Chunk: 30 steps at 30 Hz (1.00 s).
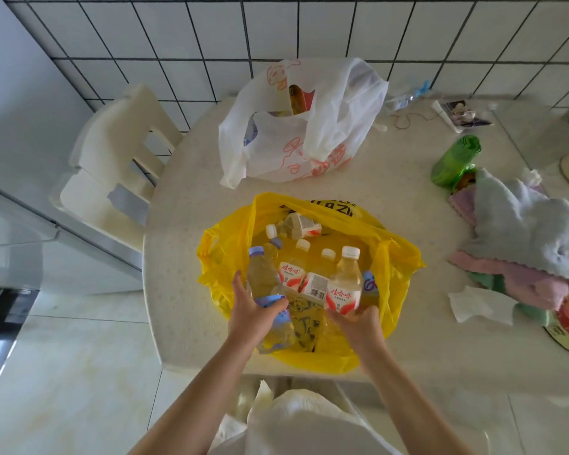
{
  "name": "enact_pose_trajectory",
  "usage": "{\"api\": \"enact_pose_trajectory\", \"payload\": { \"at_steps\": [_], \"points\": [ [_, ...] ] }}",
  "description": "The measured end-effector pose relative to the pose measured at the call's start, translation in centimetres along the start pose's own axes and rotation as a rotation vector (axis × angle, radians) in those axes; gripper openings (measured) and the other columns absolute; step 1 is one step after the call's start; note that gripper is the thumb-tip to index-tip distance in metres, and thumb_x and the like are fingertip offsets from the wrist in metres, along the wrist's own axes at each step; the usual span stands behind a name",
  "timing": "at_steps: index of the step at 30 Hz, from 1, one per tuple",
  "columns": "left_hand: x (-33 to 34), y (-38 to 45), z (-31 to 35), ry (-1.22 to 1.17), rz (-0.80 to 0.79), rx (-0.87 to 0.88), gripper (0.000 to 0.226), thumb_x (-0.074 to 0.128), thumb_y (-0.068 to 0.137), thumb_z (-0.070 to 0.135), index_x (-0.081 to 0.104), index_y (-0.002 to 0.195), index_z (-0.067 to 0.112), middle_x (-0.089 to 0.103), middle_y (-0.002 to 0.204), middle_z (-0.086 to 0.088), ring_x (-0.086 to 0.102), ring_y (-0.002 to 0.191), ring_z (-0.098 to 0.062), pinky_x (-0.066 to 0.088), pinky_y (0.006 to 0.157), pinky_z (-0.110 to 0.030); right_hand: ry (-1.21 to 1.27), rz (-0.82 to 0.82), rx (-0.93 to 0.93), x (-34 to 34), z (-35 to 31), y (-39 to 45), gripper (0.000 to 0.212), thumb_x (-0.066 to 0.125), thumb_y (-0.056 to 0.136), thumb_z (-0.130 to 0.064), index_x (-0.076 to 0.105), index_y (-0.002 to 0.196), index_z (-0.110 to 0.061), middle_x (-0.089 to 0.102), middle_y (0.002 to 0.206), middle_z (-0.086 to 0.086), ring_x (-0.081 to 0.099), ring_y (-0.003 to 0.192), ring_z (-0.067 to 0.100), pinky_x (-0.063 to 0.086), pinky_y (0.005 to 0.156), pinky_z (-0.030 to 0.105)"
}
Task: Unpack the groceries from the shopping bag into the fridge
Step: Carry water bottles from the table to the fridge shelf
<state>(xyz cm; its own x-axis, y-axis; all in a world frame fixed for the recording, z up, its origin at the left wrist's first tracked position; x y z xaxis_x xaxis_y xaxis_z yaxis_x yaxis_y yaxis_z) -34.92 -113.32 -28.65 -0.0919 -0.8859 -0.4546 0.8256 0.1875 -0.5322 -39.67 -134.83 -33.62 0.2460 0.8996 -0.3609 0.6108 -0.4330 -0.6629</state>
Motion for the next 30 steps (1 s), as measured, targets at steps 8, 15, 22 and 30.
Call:
{"api": "enact_pose_trajectory", "payload": {
  "at_steps": [8,15,22,30],
  "points": [
    [-1.1,-1.8,-0.8,-0.305,0.079,0.056,0.093,0.086,0.067,0.021,0.033,0.143,0.025,0.058,0.126,0.004,0.063,0.104,-0.015,0.054,0.082,-0.028,0.009,-0.121,-0.313,-0.6,-5.0,-3.6,0.069,0.085,0.064,-0.038,0.044,0.118,-0.029,0.062,0.105,-0.014,0.061,0.095,0.003,0.054,0.077,0.029],
    [-4.6,-5.2,-2.0,-0.554,0.241,0.098,0.066,0.084,0.070,0.012,0.052,0.124,0.033,0.064,0.114,0.011,0.068,0.092,-0.003,0.058,0.073,-0.024,-0.069,-0.235,-0.509,-0.1,-7.9,-7.6,0.063,0.085,0.065,-0.033,0.052,0.118,-0.030,0.065,0.103,-0.017,0.062,0.092,-0.003,0.050,0.072,0.020],
    [-9.5,-9.8,-6.0,-0.708,0.333,0.082,0.073,0.083,0.070,0.011,0.047,0.130,0.030,0.061,0.125,0.005,0.070,0.092,-0.010,0.059,0.072,-0.030,-0.185,-0.365,-0.722,3.8,-9.1,-12.9,0.067,0.089,0.060,-0.026,0.051,0.113,-0.041,0.065,0.103,-0.017,0.062,0.093,-0.002,0.050,0.074,0.015],
    [-16.0,-18.3,-15.2,-0.830,0.453,0.063,0.072,0.079,0.071,-0.003,0.050,0.128,0.030,0.066,0.118,0.010,0.072,0.086,-0.008,0.057,0.066,-0.024,-0.287,-0.559,-0.782,11.5,-4.6,-22.4,0.061,0.089,0.060,-0.031,0.057,0.112,-0.031,0.069,0.099,-0.008,0.067,0.087,0.006,0.054,0.073,0.024]
  ]
}}
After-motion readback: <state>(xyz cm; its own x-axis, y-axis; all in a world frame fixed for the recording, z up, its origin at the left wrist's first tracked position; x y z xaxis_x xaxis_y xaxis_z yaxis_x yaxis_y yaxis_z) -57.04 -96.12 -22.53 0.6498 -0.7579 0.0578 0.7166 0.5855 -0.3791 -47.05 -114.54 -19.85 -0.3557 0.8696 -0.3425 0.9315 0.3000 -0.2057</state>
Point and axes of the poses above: each hand's wrist, its own y-axis towards the middle knuckle, its own x-axis out of the palm, z = x × y, the point moved 4 cm from there along y, towards the middle knuckle
